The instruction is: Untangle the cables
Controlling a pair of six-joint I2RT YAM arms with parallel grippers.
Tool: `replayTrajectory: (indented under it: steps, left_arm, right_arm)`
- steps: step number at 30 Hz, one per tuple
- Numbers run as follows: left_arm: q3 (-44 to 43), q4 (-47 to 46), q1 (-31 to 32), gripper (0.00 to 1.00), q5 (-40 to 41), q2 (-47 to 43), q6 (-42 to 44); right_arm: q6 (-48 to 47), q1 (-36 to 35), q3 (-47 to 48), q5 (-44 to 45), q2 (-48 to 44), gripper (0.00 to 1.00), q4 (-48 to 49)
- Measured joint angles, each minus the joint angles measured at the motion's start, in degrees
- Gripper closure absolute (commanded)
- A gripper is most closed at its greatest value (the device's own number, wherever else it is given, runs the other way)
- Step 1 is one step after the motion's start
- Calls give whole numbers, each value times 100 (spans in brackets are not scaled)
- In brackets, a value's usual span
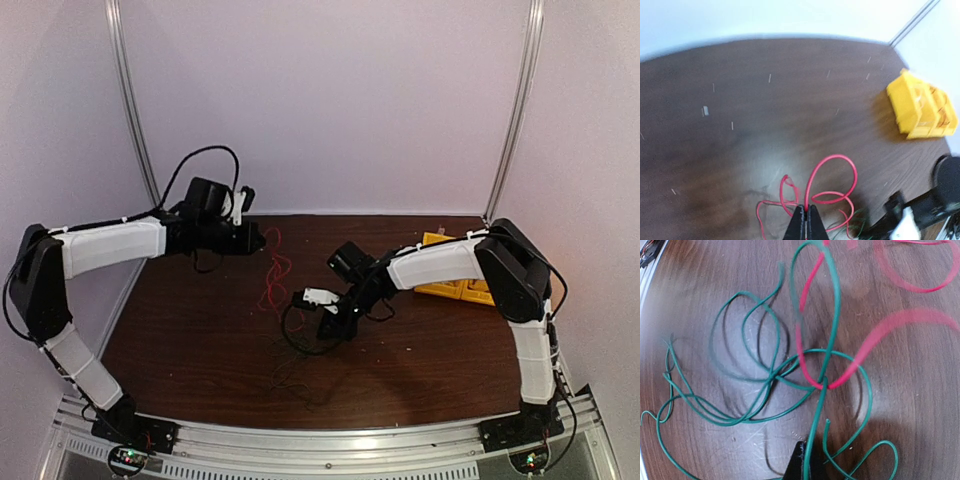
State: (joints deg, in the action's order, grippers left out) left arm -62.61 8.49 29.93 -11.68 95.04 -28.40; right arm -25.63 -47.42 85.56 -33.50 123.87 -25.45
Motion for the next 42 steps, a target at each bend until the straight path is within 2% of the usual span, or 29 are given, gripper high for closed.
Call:
replayTrajectory:
  steps: [7,10,13,14,18,19,23,27,34,36,42]
  left_arm:
    - [-3263,953,-7,100,883,-1008,820]
    - [-4118,1060,-13,100,1095,-1329,1075]
    - [-4358,1156,-17,100,1279,-1615,1250]
    - [-4369,1220,-17,100,1344,-1687,1309]
    - [-4629,1602,-22,100,1484,-1622,1550]
    - [-4693,1652,-22,100,1493,-1578,1591]
    - [-4444,1696,-22,100,1443,-1591,1626]
    - [-3521,1563,-22,100,1200,-1788,1519]
    - [-1926,1121,-22,100,463,-1902,1147]
    - [-1631,1014,-22,100,284,-1902,1029]
    - [-1364,708,-22,100,-83,-1902,804]
  right_arm:
    - [11,83,-391,-15,-221,100,149]
    - [11,111,-393,-11,-229,100,146]
    - [17,170,-431,11,-260,100,146]
    - [15,190,-437,28,-269,97,140]
    - [-35,280,-437,42,-297,63,90]
    - [-44,284,-439,83,-343,59,35]
    - [-190,317,-461,157,-671,50,-389]
    - [-382,361,-402,22,-1421,45,-925]
    - [-691,428,446,-413,-2321,37,-1725]
    - [-590,446,570,-507,-2430,29,-1711]
    - [249,533,881,-507,-2354,23,-1158]
